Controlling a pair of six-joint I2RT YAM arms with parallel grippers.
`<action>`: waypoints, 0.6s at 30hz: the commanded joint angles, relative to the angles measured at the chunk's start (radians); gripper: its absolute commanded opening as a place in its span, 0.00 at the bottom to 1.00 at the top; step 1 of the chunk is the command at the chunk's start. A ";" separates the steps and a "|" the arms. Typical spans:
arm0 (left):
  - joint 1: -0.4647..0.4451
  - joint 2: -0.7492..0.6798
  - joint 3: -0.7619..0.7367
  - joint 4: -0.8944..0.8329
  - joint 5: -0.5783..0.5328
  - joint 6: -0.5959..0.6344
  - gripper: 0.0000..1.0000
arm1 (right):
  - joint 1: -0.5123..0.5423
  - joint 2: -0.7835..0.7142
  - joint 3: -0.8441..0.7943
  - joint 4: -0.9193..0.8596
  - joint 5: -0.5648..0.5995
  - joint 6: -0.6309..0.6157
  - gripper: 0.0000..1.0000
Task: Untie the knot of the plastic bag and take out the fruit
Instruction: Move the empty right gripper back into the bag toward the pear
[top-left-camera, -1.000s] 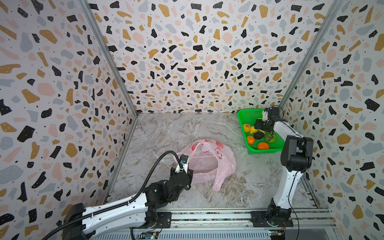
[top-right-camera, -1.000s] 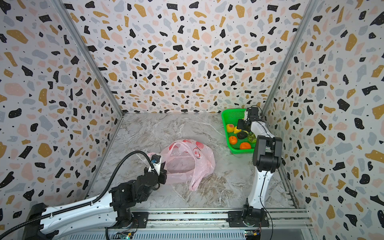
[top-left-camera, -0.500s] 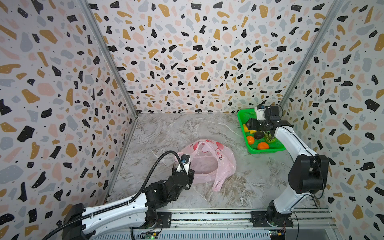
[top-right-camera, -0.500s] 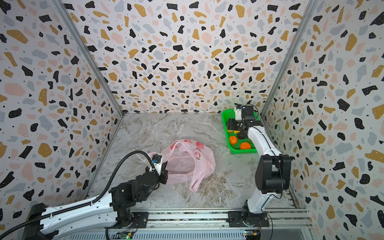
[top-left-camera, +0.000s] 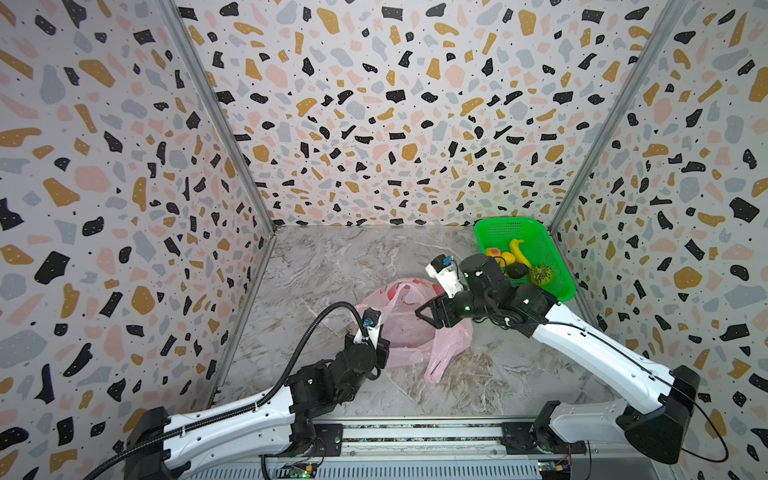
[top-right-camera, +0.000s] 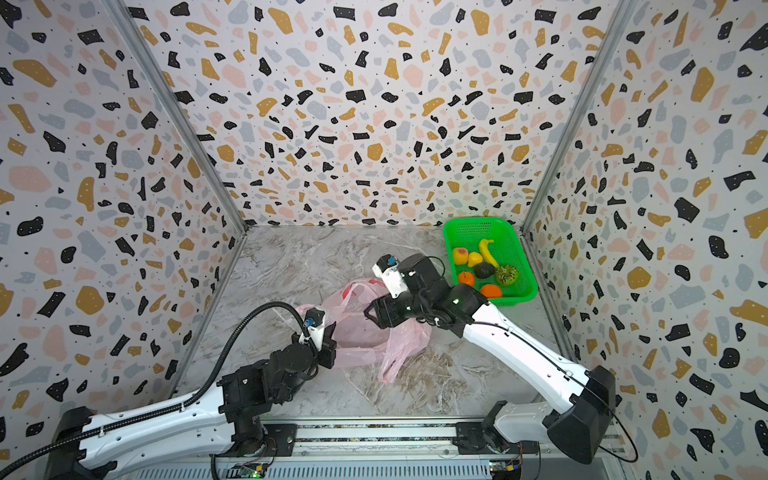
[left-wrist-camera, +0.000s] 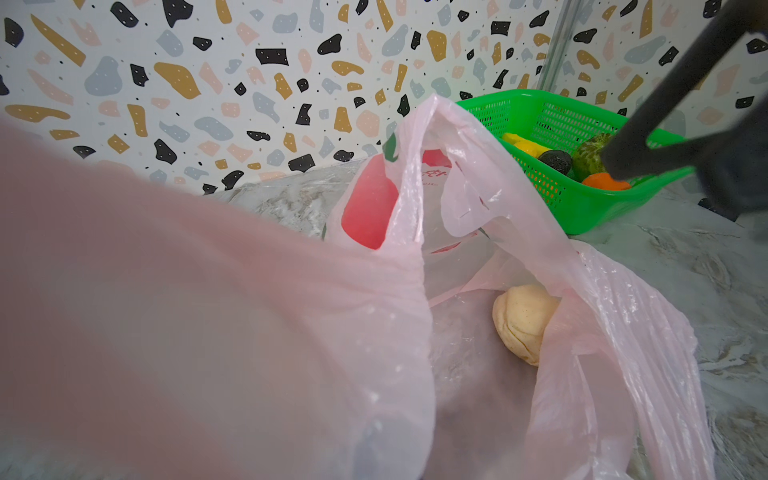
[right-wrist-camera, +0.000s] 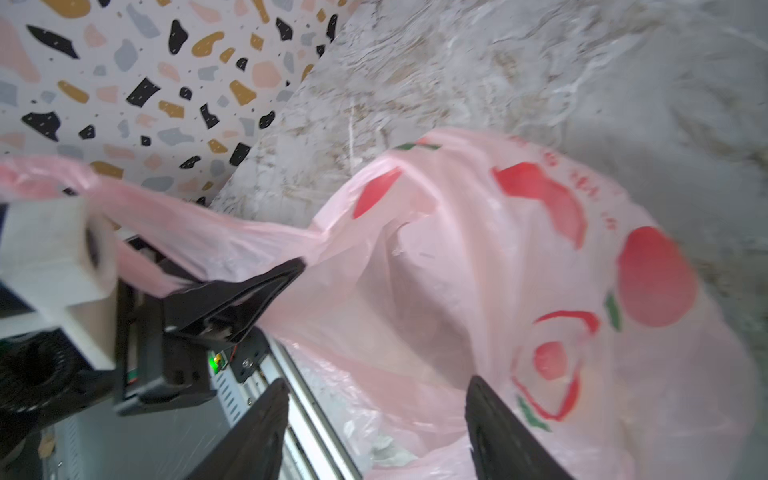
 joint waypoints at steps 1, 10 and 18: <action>0.005 -0.014 -0.009 0.033 0.002 -0.013 0.00 | 0.055 -0.010 -0.028 -0.007 0.057 0.086 0.69; 0.003 -0.026 0.004 0.014 -0.002 -0.026 0.00 | 0.132 0.109 -0.138 0.122 0.183 0.061 0.69; 0.003 -0.075 -0.004 -0.046 -0.006 -0.055 0.00 | 0.103 0.131 -0.204 0.040 0.458 0.014 0.70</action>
